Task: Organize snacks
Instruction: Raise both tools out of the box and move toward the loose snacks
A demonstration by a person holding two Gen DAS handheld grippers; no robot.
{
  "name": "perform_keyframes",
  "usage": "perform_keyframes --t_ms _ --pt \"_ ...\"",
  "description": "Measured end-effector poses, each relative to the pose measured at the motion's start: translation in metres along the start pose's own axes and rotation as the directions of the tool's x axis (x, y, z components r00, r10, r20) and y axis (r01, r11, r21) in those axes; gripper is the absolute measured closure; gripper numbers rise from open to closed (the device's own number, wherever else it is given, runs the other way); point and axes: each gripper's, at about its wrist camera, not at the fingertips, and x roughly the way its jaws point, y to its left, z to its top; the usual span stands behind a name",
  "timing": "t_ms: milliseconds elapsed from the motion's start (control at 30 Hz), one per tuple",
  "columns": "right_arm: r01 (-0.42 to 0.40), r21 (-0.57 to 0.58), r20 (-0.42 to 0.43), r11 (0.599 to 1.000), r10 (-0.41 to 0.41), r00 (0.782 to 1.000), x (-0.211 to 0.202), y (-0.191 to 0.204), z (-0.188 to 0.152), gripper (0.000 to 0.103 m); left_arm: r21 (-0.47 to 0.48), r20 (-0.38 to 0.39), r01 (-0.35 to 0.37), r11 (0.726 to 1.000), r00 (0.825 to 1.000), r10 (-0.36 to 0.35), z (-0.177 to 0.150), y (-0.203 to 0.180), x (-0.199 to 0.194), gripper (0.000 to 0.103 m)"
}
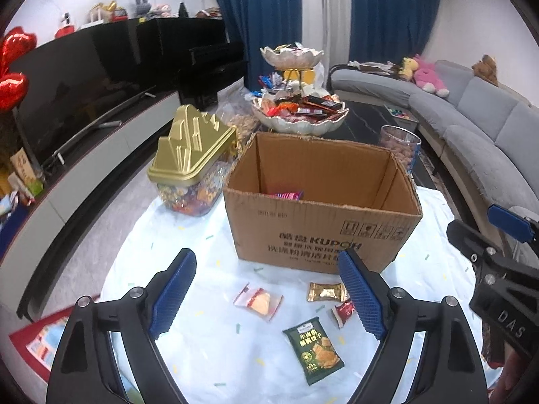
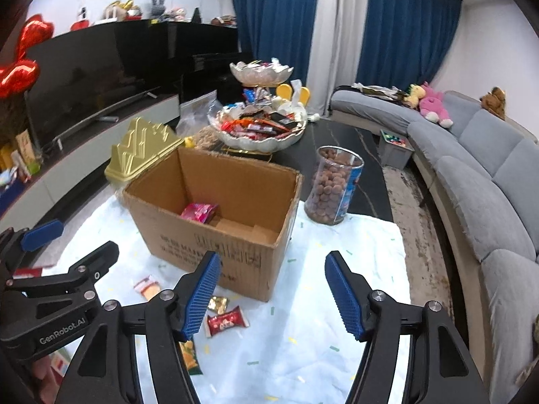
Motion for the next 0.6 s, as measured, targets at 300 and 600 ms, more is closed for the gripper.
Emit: perform_keyframes --t_ms 300,600 --pt "-0.083 -0.081 -0.055 0.993 0.078 0.995 0.02 0.006 -0.024 0.037 -0.067 -0.077 -0.044 0.997 0.996 0.039 -0.031 -0.005 0.017 0.01" --pt "-0.147 -0.17 -0.129 0.974 0.126 0.984 0.044 0.008 -0.04 0.037 -0.089 -0.177 -0.054 0.995 0.983 0.038 -0.064 -0.015 0.039 0.01"
